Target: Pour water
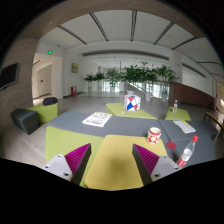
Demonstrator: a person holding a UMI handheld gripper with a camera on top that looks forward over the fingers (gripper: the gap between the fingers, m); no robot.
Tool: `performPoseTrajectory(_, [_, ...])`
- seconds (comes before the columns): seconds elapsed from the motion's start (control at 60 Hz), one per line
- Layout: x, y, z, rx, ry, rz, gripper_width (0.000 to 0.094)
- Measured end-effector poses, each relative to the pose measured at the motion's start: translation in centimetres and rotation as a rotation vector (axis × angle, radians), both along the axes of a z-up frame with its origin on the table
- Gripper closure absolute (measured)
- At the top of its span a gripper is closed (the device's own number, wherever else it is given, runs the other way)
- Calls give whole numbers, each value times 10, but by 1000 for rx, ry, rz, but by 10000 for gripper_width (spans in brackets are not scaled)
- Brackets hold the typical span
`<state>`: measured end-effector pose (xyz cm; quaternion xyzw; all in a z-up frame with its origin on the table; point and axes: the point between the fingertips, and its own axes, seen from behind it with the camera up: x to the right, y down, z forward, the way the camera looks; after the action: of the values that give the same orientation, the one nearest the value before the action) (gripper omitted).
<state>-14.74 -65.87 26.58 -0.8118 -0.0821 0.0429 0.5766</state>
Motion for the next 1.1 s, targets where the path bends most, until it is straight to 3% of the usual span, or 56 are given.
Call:
performPoseTrajectory(0.15, [27,3,-18,-25,9,-38,88])
performPoseTrajectory(0.333, [105,10,-75,-85,-24,-123,92])
performPoseTrajectory(0.567, [245,12,-151,-144,-64,-306,87])
performPoseTrajectory(0.8, [363,26,-186,-143,-82,-456,87])
performPoseTrajectory(0.917, [398,54,-189,-100,-83,-474,85])
performPoseTrajectory(1.1, [415,114,-182,1,-47,-434,94])
